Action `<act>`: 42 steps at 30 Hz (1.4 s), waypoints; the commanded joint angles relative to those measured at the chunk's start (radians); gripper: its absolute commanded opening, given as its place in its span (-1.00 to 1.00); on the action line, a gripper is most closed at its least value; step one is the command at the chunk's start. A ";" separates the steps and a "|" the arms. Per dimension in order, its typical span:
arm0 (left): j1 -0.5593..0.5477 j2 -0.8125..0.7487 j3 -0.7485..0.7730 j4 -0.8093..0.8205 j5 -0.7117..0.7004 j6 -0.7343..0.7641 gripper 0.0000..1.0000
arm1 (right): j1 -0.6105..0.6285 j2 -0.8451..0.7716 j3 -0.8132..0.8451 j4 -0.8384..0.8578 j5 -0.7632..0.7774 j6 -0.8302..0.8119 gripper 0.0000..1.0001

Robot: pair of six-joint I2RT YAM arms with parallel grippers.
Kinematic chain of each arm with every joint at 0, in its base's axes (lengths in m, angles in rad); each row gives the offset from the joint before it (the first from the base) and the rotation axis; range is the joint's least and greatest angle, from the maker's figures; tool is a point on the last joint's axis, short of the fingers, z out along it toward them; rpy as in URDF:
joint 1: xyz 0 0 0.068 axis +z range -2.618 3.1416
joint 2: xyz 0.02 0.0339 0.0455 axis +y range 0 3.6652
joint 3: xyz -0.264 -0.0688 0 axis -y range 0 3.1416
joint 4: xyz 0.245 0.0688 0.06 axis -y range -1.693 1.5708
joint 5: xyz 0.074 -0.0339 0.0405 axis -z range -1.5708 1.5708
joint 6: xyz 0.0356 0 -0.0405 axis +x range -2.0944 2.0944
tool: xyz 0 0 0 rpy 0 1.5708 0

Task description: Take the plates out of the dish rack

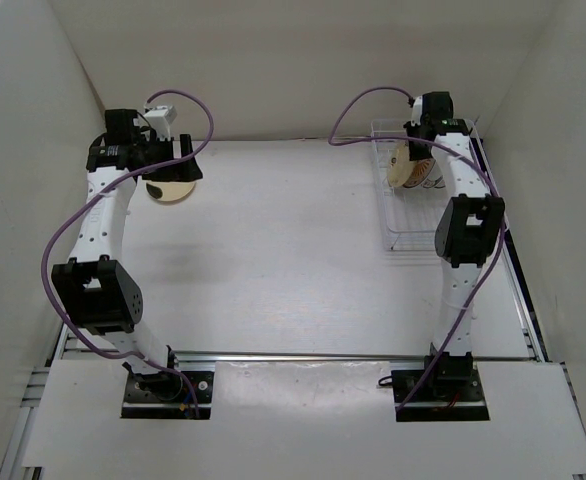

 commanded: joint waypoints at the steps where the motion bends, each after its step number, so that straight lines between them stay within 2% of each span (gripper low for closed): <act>1: 0.002 -0.062 -0.006 -0.002 0.014 0.012 0.92 | -0.005 0.024 0.066 0.058 0.017 0.001 -0.51; 3: 0.002 -0.062 -0.006 -0.002 0.014 0.012 0.92 | -0.005 0.034 0.080 0.058 0.017 0.001 -0.68; 4: 0.002 -0.062 -0.006 -0.002 0.014 0.012 0.92 | -0.005 0.043 0.089 0.067 0.032 0.001 -0.85; 6: 0.002 -0.062 -0.006 -0.002 0.014 0.012 0.92 | -0.005 0.043 0.089 0.067 0.043 0.001 -1.00; 13: 0.002 -0.062 -0.015 -0.002 0.014 0.012 0.92 | 0.004 -0.005 0.080 0.076 0.088 0.010 -1.00; 28: 0.002 -0.034 0.024 0.008 0.083 -0.006 0.92 | 0.107 -0.183 -0.012 0.171 0.402 -0.029 -1.00; 35: 0.002 -0.034 0.024 0.017 0.103 -0.015 0.92 | 0.139 -0.232 -0.021 0.180 0.451 -0.039 -1.00; 42: 0.002 -0.034 0.024 0.017 0.112 -0.025 0.92 | 0.168 -0.321 -0.021 0.162 0.407 -0.007 -1.00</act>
